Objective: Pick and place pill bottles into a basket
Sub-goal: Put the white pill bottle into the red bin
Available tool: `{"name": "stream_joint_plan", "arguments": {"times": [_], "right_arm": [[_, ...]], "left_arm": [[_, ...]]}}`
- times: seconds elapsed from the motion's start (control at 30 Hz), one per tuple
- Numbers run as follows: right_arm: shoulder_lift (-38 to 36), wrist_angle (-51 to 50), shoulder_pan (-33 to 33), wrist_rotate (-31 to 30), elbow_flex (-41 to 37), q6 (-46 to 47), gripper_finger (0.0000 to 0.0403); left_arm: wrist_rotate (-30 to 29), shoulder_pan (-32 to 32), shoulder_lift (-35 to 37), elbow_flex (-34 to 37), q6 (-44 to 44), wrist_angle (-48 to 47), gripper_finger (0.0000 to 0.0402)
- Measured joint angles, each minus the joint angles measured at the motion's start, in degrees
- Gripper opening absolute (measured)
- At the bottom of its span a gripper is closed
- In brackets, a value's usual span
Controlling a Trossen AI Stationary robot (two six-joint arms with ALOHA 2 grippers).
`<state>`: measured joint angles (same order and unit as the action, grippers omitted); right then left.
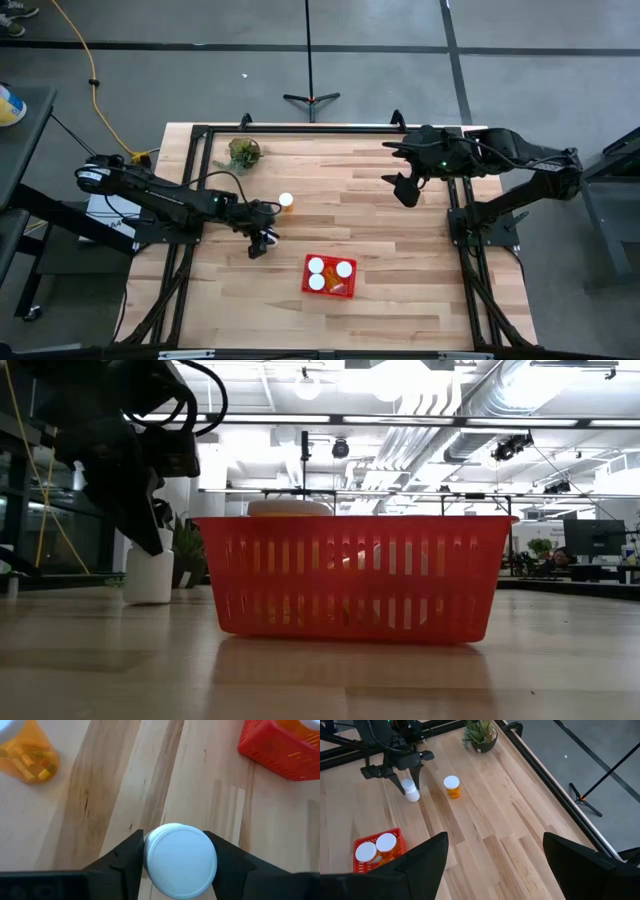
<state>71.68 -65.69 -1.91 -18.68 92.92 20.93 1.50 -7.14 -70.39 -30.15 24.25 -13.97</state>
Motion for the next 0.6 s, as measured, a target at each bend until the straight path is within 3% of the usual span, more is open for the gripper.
{"name": "stream_joint_plan", "arguments": {"times": [0.23, 0.6], "right_arm": [[0.0, 0.0, 0.0, 0.0, 0.0, 0.0, 0.0317], [0.0, -0.1, 0.0, -2.0, 0.0, -1.6, 0.0317]], "left_arm": [[1.4, 0.0, 0.0, -2.3, -1.1, 0.1, 0.0226], [4.2, -0.5, 0.0, -16.5, -4.5, 0.5, 0.0217]]}}
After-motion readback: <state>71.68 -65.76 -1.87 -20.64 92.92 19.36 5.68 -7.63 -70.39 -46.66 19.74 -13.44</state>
